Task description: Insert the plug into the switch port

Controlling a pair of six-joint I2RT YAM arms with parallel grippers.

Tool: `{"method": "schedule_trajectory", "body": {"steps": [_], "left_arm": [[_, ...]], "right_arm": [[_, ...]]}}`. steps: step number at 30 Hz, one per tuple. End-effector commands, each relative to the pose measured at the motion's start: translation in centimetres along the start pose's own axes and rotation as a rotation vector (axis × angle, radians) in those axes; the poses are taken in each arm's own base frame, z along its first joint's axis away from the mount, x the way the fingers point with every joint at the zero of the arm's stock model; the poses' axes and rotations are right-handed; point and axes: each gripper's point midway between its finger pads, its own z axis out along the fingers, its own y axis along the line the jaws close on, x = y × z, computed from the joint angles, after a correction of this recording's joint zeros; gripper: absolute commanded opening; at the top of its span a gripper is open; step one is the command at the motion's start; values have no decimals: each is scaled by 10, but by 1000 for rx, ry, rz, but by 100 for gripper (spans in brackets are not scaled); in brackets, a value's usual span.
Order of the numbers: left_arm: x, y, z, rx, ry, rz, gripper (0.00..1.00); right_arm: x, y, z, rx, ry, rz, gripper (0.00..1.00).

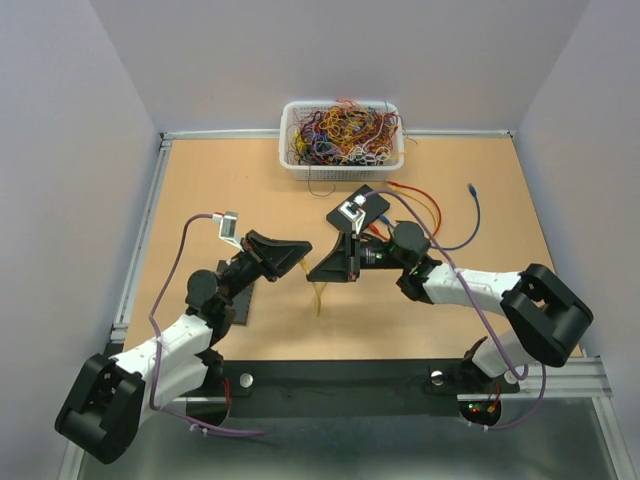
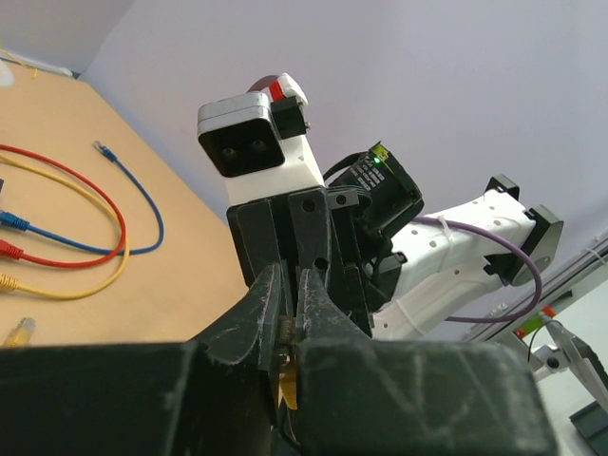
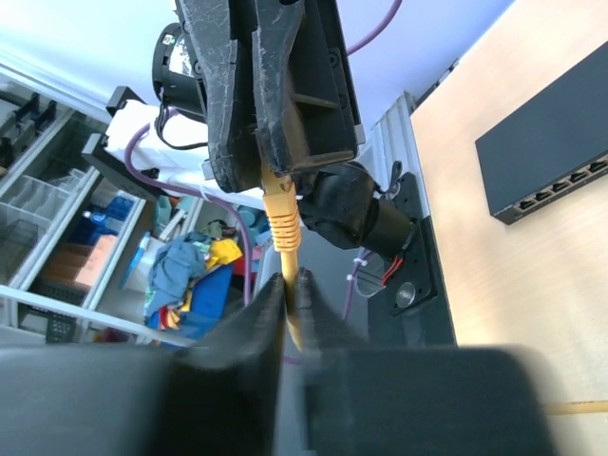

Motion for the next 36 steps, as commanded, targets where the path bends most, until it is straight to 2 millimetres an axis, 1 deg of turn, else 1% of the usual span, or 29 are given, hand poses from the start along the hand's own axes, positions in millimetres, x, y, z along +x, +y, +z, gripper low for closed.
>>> {"method": "schedule_trajectory", "body": {"steps": [1, 2, 3, 4, 7, 8, 9, 10, 11, 12, 13, 14, 15, 16, 17, 18, 19, 20, 21, 22, 24, 26, 32, 36], "left_arm": [[-12, -24, -1, 85, -50, 71, 0], [-11, -15, 0, 44, -45, 64, 0], [-10, -8, 1, 10, -40, 60, 0], [-14, -7, 4, -9, -43, 67, 0], [-12, 11, 4, -104, -32, 60, 0], [-11, 21, 1, -157, -34, 50, 0], [-12, 21, 2, -155, -35, 51, 0], [-11, 32, -1, -221, -34, 36, 0], [-15, 35, 1, -246, -41, 36, 0], [-14, 47, -3, -316, -42, 28, 0], [-16, 51, -4, -346, -46, 28, 0], [-20, 51, -2, -366, -52, 30, 0], [-19, 64, -7, -438, -50, 20, 0], [-20, 67, -7, -462, -47, 23, 0], [-26, 68, -4, -481, -55, 33, 0], [-21, 75, -7, -525, -30, 27, 0], [-20, 82, -8, -555, -18, 32, 0], [-24, 81, -4, -564, -18, 33, 0], [-22, 86, -7, -598, -14, 28, 0], [-22, 88, -7, -612, -13, 27, 0], [-24, 90, -7, -631, -21, 23, 0], [-25, 90, -6, -635, -26, 23, 0], [-20, 96, -5, -658, -17, 19, 0], [-19, 96, -3, -661, -13, 20, 0]], "right_arm": [[-10, 12, 5, -43, -42, -51, 22], [-11, 11, 4, -39, -45, -52, 42], [-10, 11, 4, -38, -41, -52, 48], [-11, 11, 3, -34, -42, -55, 50], [-8, 11, 3, -25, -13, -78, 50], [-7, 8, 4, 1, 8, -87, 50], [-13, 11, 6, -9, 1, -134, 50], [-9, 2, 4, 55, 21, -108, 50], [-13, -4, 4, 93, 22, -169, 50], [-20, -17, 3, 205, 17, -148, 50], [-26, -24, 1, 270, 9, -171, 50], [-40, -26, 2, 322, -3, -249, 50], [-37, -41, -4, 393, 6, -243, 49], [-47, -49, -8, 481, -10, -249, 49], [-50, -54, -11, 515, -3, -282, 48], [-49, -58, -14, 551, 10, -281, 47], [-59, -59, -13, 580, -6, -300, 46], [-59, -63, -12, 601, 1, -312, 43], [-59, -70, -15, 639, 17, -325, 42], [-63, -72, -16, 678, 17, -334, 41], [-60, -77, -13, 702, 40, -355, 40], [-61, -74, -8, 705, 48, -375, 40], [-53, -70, 8, 682, 79, -391, 40], [-50, -68, 14, 668, 92, -394, 41]]}}
